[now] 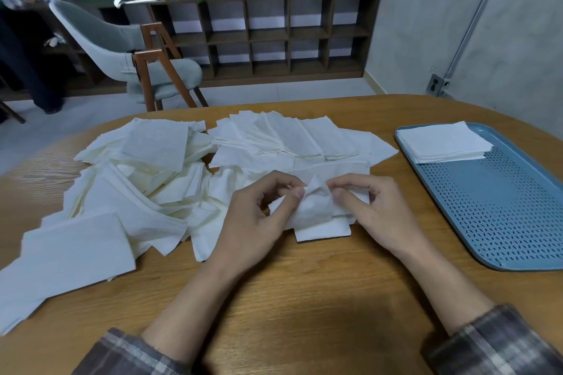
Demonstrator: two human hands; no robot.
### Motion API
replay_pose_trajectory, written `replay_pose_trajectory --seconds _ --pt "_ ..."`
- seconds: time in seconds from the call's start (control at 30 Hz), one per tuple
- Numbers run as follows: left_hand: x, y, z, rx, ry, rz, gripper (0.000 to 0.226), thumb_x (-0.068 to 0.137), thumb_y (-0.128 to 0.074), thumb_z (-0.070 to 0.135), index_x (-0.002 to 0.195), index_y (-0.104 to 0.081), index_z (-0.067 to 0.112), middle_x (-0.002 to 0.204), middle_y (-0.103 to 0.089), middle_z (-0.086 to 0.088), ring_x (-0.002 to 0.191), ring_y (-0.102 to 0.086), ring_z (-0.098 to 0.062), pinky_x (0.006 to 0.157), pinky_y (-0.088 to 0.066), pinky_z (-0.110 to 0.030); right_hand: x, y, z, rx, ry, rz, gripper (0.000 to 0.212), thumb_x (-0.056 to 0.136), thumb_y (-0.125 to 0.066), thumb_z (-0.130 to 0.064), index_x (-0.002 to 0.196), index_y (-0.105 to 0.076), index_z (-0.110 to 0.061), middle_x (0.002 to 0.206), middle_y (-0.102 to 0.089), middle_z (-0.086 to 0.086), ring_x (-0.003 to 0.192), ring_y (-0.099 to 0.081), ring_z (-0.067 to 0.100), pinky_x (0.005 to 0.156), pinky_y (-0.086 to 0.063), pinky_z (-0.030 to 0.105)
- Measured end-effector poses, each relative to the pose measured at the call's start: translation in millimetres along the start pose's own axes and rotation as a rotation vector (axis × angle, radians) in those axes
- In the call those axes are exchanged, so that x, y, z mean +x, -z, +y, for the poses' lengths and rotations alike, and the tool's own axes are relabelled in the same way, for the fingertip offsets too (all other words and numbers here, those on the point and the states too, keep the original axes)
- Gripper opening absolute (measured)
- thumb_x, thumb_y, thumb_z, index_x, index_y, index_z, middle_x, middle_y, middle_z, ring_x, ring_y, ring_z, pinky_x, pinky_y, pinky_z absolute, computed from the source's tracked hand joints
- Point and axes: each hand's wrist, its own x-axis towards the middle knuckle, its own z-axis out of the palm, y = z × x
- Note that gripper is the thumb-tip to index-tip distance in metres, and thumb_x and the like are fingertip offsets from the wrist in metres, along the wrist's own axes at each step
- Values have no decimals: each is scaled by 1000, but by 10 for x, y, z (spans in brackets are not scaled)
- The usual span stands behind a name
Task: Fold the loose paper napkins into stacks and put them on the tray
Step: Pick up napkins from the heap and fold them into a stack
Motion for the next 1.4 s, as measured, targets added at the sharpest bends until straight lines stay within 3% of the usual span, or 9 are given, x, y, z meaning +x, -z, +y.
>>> replay_pose_trajectory --seconds 0.13,0.3,0.43,0.57,0.73,0.93,1.1,1.27,1.4 --pt "5 -3 6 15 41 -42 7 100 -71 25 100 -78 27 97 -77 14 100 -71 -7 82 -52 -32 -25 7 -26 225 -9 -117 34 94 -65 -40 103 -83 -12 102 -80 2 103 -73 18 87 -51 25" --pt "-3 2 81 -83 81 -34 24 96 -75 24 120 -72 29 87 -73 7 81 -67 1 71 -48 -13 -15 -4 -55 225 -18 -84 9 92 -75 -24 86 -82 -21 87 -79 -6 84 -71 4 76 -48 15" --pt "-7 9 109 -145 174 -162 49 90 -83 19 131 -59 32 112 -78 9 101 -77 -11 84 -63 -30 -3 50 -73 329 -76 30 16 88 -77 -23 91 -80 -8 100 -81 4 100 -76 17 87 -54 25" --pt "37 81 89 -145 137 -64 50 91 -82 13 131 -60 34 104 -77 -5 88 -78 -16 71 -63 -33 5 59 -37 392 -144 60 28 83 -81 -26 87 -76 1 105 -79 15 107 -74 30 97 -53 42" --pt "74 151 64 -128 123 142 44 86 -87 18 121 -67 34 90 -76 5 87 -74 -12 65 -56 -23 -10 49 -56 400 -236 -66 23 81 -81 -23 98 -83 -8 108 -80 10 104 -76 27 93 -53 36" --pt "81 182 78 -113 137 -25 38 82 -89 13 113 -74 29 87 -77 -2 87 -74 -10 67 -56 -23 -21 14 -78 367 -264 -211 37 88 -76 -26 123 -76 -14 121 -78 5 117 -72 25 104 -53 43" --pt "84 190 38 -38 123 -132 39 83 -89 18 114 -73 36 91 -77 0 94 -75 -18 76 -59 -38 -41 -10 -100 273 -269 -251 33 92 -73 -26 125 -74 -18 118 -79 -1 113 -73 16 92 -53 27" --pt "81 197 54 18 110 -191 45 81 -91 21 117 -71 41 94 -74 8 95 -71 -11 74 -54 -25 -60 -34 -167 156 -295 -305 34 93 -75 -28 127 -69 -28 117 -78 -14 110 -72 4 84 -53 17" --pt "86 201 48 45 95 -211 50 80 -92 24 118 -70 46 99 -74 8 98 -70 -9 77 -56 -28 -69 -41 -180 130 -278 -301 38 93 -76 -28 129 -66 -30 118 -76 -13 111 -70 4 85 -52 18"
